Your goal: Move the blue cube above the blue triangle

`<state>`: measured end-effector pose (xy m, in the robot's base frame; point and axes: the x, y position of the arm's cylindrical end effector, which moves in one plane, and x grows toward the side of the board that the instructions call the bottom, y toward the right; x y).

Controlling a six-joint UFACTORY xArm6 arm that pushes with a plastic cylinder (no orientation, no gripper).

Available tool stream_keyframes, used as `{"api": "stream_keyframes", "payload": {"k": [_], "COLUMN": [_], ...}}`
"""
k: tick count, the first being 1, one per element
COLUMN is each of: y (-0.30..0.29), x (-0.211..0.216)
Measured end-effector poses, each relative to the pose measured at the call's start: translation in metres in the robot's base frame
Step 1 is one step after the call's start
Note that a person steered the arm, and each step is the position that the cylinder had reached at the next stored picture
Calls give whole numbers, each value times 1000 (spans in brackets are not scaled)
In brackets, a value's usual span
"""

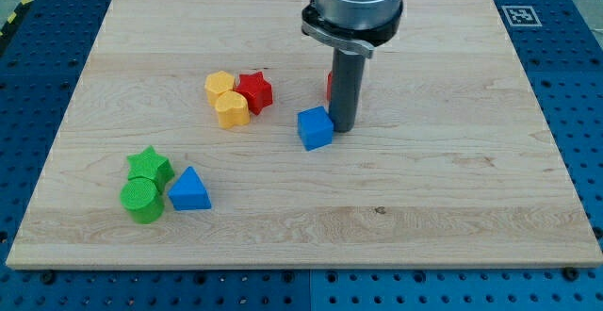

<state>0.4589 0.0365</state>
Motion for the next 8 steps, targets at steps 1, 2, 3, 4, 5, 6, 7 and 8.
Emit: {"api": "stream_keyframes", "payload": {"k": [1, 2, 3, 4, 5, 6, 7, 8], "y": [-13, -15, -20, -33, -38, -45, -55, -67], "x": [11, 11, 11, 11, 11, 11, 11, 11]}}
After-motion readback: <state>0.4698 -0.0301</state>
